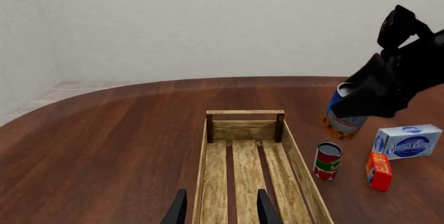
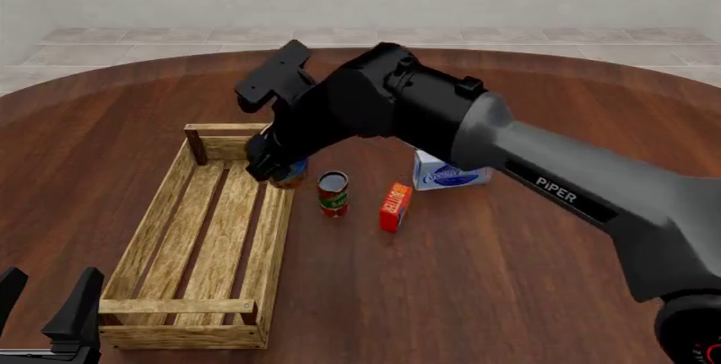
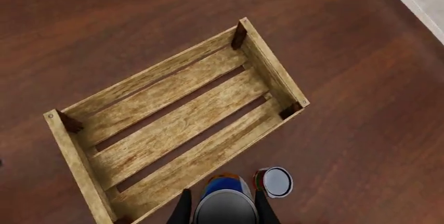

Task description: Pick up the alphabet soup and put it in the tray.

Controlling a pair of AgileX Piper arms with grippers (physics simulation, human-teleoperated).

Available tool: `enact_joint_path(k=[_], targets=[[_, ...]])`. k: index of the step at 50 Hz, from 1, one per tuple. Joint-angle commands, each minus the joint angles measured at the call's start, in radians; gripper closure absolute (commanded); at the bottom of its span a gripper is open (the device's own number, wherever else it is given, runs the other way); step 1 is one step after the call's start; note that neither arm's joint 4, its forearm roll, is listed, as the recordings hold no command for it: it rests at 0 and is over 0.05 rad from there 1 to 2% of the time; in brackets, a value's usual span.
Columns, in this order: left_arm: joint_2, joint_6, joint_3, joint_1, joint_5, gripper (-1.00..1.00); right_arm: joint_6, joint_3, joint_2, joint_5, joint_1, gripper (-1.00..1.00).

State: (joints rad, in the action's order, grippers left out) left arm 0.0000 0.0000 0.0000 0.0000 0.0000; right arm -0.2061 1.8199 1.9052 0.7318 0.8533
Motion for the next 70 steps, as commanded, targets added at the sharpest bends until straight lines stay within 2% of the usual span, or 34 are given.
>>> enact_joint_path(k=[1, 17, 36, 51, 70], targets=[[0.0, 0.0, 0.0, 0.0, 0.0, -1.0, 0.023, 0.145, 0.063, 0.05, 0.055, 1.0], [0.0, 0.0, 0.0, 0.0, 0.0, -1.0, 0.059, 0.277, 0.178, 0.075, 0.124, 1.0], [0.0, 0.0, 0.0, 0.0, 0.0, -1.0, 0.102, 0.394, 0.311, 0.093, 0.147, 1.0], [0.0, 0.0, 0.0, 0.0, 0.0, -1.0, 0.109, 0.421, 0.375, 0.09, 0.149, 1.0], [0.0, 0.0, 0.0, 0.0, 0.0, -1.0, 0.129, 0.366, 0.415, 0.04, 0.137, 1.0]])
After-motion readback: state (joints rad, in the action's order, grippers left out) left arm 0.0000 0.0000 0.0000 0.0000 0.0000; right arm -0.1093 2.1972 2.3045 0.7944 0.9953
